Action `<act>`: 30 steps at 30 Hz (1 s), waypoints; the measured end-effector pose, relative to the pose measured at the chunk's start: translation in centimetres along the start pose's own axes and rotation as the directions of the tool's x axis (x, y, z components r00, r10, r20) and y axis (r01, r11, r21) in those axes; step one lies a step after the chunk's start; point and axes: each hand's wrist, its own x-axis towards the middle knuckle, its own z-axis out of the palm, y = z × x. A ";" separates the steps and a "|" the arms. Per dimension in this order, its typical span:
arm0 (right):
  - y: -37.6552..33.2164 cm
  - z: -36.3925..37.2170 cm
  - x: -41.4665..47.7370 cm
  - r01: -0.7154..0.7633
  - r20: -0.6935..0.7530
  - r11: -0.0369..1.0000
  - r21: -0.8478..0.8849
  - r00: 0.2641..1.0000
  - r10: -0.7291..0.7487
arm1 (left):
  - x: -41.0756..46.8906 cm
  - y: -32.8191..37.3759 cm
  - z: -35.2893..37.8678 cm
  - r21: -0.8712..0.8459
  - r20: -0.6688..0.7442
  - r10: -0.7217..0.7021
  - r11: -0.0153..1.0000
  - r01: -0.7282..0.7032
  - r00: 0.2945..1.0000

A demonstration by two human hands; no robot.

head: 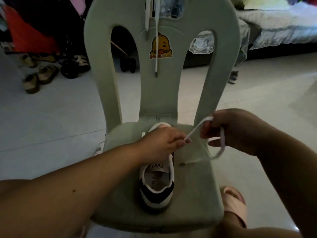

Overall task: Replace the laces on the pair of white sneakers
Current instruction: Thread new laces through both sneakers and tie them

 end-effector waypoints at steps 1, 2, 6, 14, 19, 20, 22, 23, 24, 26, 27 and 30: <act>-0.2 -0.5 -0.2 -0.009 0.041 0.990 0.139 0.999 0.003 | 0.2 0.2 0.3 -0.031 0.011 -0.037 0.999 0.037 0.999; -0.3 -1.0 -0.4 -0.011 0.076 0.966 0.258 0.997 -0.009 | 0.3 0.4 0.4 -0.073 0.004 -0.070 0.995 0.070 0.998; -0.5 -2.7 -1.0 0.049 0.081 0.905 0.422 0.992 -0.092 | 0.8 1.4 0.2 -0.260 -0.091 -0.076 0.964 0.050 0.993; -1.2 -4.5 -1.6 0.148 -0.172 0.988 0.038 0.975 -0.140 | 1.9 2.5 -0.6 -0.331 -0.117 -0.176 0.935 0.129 0.977; -0.9 -5.2 -1.6 0.069 -0.344 0.971 -0.230 0.927 -0.148 | 2.2 2.4 -2.6 -0.416 0.088 -0.198 0.883 0.216 0.976; -0.9 -5.3 -1.6 0.062 -0.356 0.971 -0.229 0.923 -0.143 | 2.2 2.2 -3.1 -0.417 0.142 -0.195 0.877 0.237 0.971; -0.9 -5.5 -1.7 0.055 -0.374 0.975 -0.214 0.918 -0.134 | 2.3 1.4 -3.6 -0.313 0.203 -0.213 0.911 0.269 0.956; -0.9 -5.6 -1.8 0.050 -0.379 0.977 -0.209 0.916 -0.128 | 2.4 0.9 -3.8 -0.178 0.212 -0.228 0.947 0.267 0.950; -0.9 -5.8 -1.8 0.044 -0.383 0.977 -0.206 0.916 -0.122 | 2.5 0.4 -3.9 -0.026 0.227 -0.241 0.967 0.253 0.944; -0.9 -6.0 -1.9 0.028 -0.384 0.978 -0.207 0.917 -0.107 | 2.5 -0.4 -3.8 0.160 0.277 -0.263 0.961 0.226 0.924; -0.8 -6.0 -1.9 0.018 -0.384 0.978 -0.208 0.918 -0.098 | 2.5 -0.7 -3.6 0.194 0.301 -0.271 0.956 0.220 0.914; -0.8 -6.0 -1.9 0.003 -0.385 0.979 -0.205 0.919 -0.084 | 2.6 -1.0 -2.9 0.214 0.321 -0.259 0.957 0.196 0.911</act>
